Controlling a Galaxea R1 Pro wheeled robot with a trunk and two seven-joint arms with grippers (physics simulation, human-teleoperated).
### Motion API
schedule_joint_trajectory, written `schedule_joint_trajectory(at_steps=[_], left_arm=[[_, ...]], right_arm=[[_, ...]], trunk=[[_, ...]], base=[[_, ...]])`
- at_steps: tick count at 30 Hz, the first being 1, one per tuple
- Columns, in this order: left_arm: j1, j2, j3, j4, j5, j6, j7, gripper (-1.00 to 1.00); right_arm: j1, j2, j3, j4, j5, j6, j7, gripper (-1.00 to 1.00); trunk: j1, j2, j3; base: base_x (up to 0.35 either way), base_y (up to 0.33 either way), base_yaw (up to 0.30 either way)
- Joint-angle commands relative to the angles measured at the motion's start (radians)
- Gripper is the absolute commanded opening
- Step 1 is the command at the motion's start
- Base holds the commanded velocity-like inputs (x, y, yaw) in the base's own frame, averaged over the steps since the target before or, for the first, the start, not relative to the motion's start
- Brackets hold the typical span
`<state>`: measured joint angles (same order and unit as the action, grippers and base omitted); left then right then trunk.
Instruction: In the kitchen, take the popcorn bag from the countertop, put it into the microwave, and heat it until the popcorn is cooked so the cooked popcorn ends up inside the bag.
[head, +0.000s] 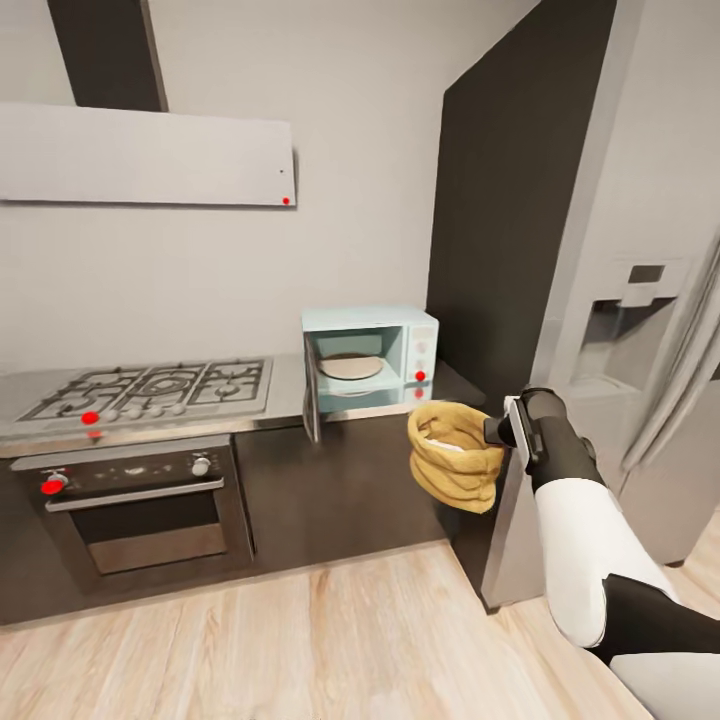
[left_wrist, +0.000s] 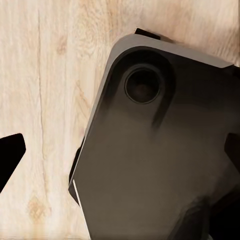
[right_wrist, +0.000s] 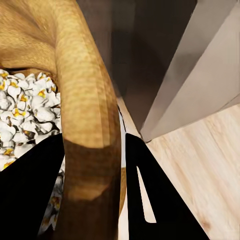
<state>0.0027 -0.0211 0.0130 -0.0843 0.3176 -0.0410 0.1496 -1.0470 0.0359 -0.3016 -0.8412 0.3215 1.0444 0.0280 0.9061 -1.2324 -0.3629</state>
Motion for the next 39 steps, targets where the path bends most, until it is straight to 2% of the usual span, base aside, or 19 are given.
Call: schedule_joint_trajectory(at_steps=[1,17,33,39], left_arm=[[0.000,0.000,0.001,-0.002,0.005,-0.002,0.003,1.00],[0.000,0.001,0.001,-0.003,0.006,-0.002,0.003,1.00],[0.000,0.000,0.002,-0.005,0.006,-0.002,0.003,1.00],[0.000,0.001,0.002,-0.005,0.006,-0.002,0.004,1.00]], right_arm=[[-0.001,0.001,-0.003,-0.001,0.004,0.003,0.003,-1.00],[-0.001,0.005,-0.004,0.000,0.002,0.003,0.003,-1.00],[-0.001,0.007,-0.003,-0.012,0.009,0.003,-0.004,-1.00],[-0.001,0.000,0.029,-0.010,0.010,0.003,-0.008,-1.00]], trunk=[[0.000,-0.001,-0.001],[0.000,-0.001,-0.001],[0.000,-0.001,-0.001],[0.000,-0.001,-0.001]], base=[[0.000,-0.114,0.269],[0.000,-0.008,0.259],[0.000,0.000,0.009],[0.000,0.000,0.000]])
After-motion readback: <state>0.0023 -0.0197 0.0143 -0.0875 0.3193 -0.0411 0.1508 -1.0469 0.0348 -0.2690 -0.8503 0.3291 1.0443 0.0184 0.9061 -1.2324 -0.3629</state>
